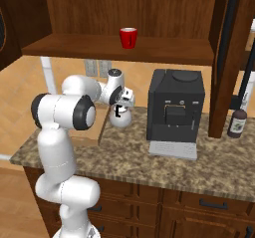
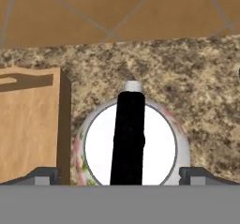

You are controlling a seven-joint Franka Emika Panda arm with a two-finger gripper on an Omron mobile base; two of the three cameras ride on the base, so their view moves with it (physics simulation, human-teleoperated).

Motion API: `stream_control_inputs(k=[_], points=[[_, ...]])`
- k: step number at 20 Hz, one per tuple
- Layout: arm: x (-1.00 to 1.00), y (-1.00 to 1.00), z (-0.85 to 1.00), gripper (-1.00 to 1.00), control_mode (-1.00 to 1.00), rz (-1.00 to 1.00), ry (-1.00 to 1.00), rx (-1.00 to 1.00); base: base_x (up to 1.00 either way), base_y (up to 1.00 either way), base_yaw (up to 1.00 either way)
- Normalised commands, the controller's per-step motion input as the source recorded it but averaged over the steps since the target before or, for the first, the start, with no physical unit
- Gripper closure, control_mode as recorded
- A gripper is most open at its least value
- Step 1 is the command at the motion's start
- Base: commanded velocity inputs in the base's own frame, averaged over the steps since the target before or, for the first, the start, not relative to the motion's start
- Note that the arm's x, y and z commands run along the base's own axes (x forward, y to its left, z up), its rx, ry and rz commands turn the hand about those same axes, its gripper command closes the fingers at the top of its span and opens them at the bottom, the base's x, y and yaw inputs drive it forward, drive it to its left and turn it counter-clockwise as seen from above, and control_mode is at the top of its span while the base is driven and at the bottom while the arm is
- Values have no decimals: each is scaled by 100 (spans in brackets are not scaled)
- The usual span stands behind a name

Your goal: Pick the kettle from the counter and place it on the tray. Then pick the mug from the cabinet and place it on the tray. Then close the cabinet doors.

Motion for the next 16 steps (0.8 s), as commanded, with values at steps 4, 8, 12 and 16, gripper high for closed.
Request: stream_control_inputs(k=[4,8,12,16], points=[[11,0,-16,100,-100,0,0,0,0,0,0],[0,0,-5,100,-100,0,-2,0,0,0,0],[-12,0,-1,100,-100,0,-7,0,0,0,0],[-46,1,0,100,-100,0,-16,0,0,0,0]])
